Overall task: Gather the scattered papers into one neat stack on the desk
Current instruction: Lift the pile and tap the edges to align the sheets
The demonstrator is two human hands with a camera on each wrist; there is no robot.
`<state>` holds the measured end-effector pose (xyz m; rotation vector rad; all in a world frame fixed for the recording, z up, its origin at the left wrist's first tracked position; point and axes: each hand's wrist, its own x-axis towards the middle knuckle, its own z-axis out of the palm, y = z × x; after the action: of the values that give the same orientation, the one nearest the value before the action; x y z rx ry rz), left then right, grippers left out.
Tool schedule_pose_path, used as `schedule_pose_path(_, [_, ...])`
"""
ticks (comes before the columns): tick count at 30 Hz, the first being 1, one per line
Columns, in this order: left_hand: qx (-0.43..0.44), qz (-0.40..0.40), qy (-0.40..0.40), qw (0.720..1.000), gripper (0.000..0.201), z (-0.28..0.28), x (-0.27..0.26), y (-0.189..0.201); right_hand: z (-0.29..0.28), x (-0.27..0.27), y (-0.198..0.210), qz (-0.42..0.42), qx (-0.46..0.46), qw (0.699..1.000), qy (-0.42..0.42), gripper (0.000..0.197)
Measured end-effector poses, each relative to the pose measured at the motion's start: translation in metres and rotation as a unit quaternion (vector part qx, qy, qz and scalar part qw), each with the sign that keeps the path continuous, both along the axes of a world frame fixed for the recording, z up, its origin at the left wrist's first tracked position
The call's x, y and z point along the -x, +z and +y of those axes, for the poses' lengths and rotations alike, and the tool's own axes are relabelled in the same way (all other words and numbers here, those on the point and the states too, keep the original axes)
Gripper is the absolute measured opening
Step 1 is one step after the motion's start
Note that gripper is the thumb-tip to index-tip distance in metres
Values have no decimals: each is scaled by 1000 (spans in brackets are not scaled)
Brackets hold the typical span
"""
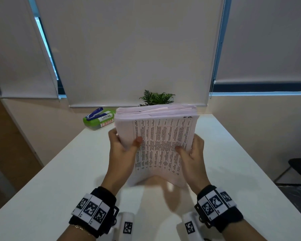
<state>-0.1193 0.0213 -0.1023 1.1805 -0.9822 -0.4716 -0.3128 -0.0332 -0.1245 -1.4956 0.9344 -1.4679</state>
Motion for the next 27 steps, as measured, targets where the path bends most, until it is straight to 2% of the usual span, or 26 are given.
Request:
schedule_pose_path(2, [40, 4, 19, 999, 68, 1, 5, 9, 0, -5, 13, -36, 35, 999, -2, 42])
schedule_pose_path(5, [69, -21, 49, 996, 60, 3, 12, 17, -1, -10, 25, -63, 56, 996, -10, 54])
schedule_pose_path(8, [85, -23, 46, 995, 71, 6, 12, 19, -2, -12, 30, -70, 66, 995, -21, 50])
schedule_pose_path(11, [90, -77, 52, 992, 85, 8, 5, 27, -2, -8, 40, -61, 84, 994, -21, 45])
schedule_pose_path(13, [87, -152, 64, 982, 95, 8, -2, 34, -4, -5, 49, -69, 96, 993, -2, 53])
schedule_pose_path(15, [51, -274, 97, 955, 82, 8, -7, 45, -6, -2, 59, -71, 101, 992, 28, 64])
schedule_pose_path(17, [28, -349, 117, 929, 65, 7, -11, 53, -7, -1, 67, -55, 115, 991, 47, 65])
schedule_pose_path(20, [35, -365, 115, 923, 64, 8, -14, 62, -10, -3, 75, -15, 134, 990, 29, 39])
schedule_pose_path(22, [33, -414, 129, 901, 55, 7, -15, 65, -13, -5, 75, -2, 139, 990, 17, 26])
schedule_pose_path(24, [26, -434, 134, 890, 56, 4, -16, 65, -14, -8, 75, 15, 152, 988, 9, 24])
schedule_pose_path(27, [43, -455, 133, 880, 50, 1, -17, 64, -16, -9, 71, 23, 177, 984, 0, 31])
